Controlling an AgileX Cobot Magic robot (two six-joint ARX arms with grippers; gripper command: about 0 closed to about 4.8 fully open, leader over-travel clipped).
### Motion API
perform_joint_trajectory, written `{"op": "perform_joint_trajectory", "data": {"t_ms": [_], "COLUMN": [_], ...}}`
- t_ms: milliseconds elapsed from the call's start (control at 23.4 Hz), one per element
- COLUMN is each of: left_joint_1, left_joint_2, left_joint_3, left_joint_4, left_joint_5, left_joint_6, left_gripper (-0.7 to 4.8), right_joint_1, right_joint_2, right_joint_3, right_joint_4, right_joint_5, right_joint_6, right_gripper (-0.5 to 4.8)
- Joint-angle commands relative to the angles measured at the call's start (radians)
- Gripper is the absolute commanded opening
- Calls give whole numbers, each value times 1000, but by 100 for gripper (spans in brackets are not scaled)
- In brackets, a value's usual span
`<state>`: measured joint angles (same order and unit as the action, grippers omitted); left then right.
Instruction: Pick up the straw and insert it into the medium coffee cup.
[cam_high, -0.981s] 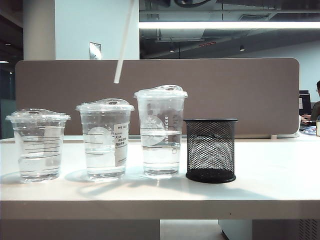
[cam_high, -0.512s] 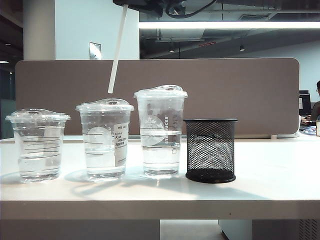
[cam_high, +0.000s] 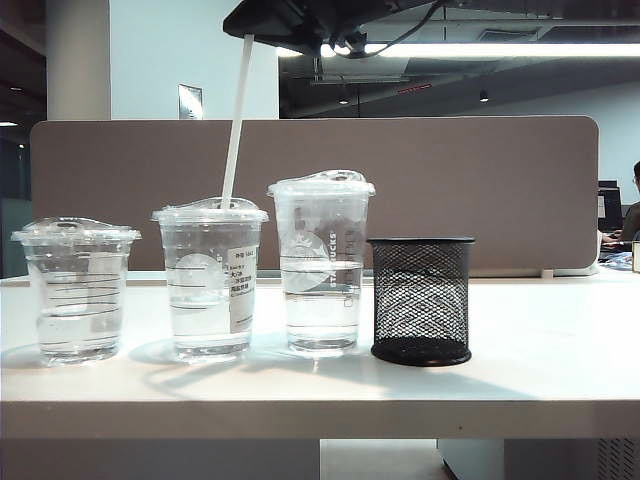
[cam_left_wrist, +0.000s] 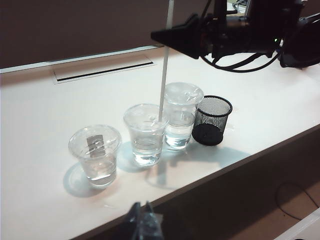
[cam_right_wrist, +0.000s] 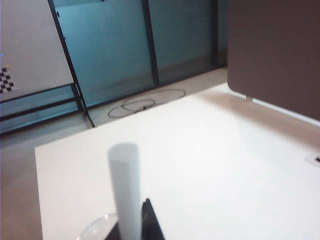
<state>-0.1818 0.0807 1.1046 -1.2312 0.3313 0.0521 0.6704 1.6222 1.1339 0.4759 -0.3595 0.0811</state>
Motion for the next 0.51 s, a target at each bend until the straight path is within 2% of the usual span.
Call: {"op": "perform_joint_trajectory", "data": {"t_ms": [43,171,256,299,341,384,427,512], "left_joint_1": [0,0,0,0,0,0,0,0], "left_joint_2": [0,0,0,0,0,0,0,0], "left_joint_3": [3,3,3,3,3,3,3,3], "left_joint_4": [14,14,15,15,15,15,15,16], "left_joint_5": [3,3,3,3,3,3,3,3], "left_joint_6": [1,1,2,2,2,2,2,1], "left_gripper": [-1,-1,-1,-1,-1,-1,-1,-1], "right_joint_1": [2,10,16,18,22,22,24,28], "right_joint_2": [30,70,97,104,121,126,134,134], "right_joint_3": [3,3,3,3,3,3,2,2], "right_joint_4": [-12,-8,-9,-9,-9,-9,-8,-6], "right_joint_5": [2,1,0,0,1,1,1,2], "right_joint_6": [-7,-7,-7,-7,-7,-7,-7,-7], "right_gripper": [17,18,63,102,199,235,295,336]}}
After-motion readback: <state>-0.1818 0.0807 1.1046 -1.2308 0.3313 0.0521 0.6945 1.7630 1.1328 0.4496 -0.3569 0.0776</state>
